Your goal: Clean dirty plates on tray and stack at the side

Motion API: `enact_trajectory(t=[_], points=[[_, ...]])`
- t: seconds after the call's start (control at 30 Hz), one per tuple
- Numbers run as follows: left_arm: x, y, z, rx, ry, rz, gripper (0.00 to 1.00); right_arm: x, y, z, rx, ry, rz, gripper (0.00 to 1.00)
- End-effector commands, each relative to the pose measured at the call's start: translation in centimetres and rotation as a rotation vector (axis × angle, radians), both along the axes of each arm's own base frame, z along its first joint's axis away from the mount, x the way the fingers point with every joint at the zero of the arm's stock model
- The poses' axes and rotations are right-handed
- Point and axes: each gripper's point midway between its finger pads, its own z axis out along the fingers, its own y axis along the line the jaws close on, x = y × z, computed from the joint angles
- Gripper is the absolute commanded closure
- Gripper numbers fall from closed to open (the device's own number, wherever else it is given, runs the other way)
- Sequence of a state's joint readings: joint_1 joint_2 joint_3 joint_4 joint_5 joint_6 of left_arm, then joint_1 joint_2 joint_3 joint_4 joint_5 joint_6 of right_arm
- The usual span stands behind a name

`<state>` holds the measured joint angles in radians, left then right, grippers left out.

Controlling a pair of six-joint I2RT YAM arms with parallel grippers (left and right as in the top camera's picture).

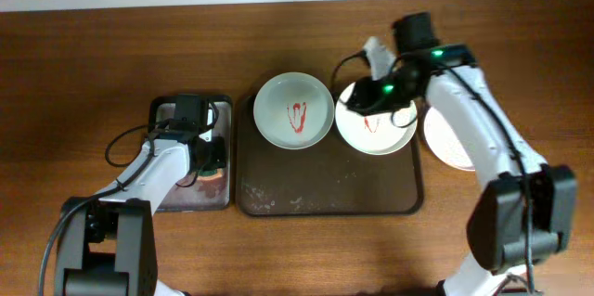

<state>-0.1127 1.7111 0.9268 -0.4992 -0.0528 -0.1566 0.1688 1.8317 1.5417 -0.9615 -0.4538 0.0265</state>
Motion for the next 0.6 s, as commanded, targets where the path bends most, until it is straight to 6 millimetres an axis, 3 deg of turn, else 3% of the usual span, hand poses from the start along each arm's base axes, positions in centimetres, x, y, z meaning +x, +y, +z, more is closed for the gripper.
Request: enact_trajectory(t=[0.0, 0.23, 0.43, 0.57], points=[[0.2, 0.0, 0.7, -0.005, -0.016, 0.0, 0.96, -0.7, 3.3, -3.9, -0.04, 0.158, -0.115, 0.63], [0.1, 0.0, 0.7, -0.005, -0.014, -0.001, 0.96, -0.9, 5.2, -10.3, -0.119, 0.29, -0.227, 0.73], [0.1, 0.0, 0.7, -0.005, -0.014, 0.0, 0.96, -0.4, 4.9, -12.9, -0.155, 0.317, -0.275, 0.8], [0.1, 0.0, 0.7, -0.005, -0.014, 0.0, 0.96, -1.7, 6.2, -12.8, -0.135, 0.345, -0.205, 0.91]])
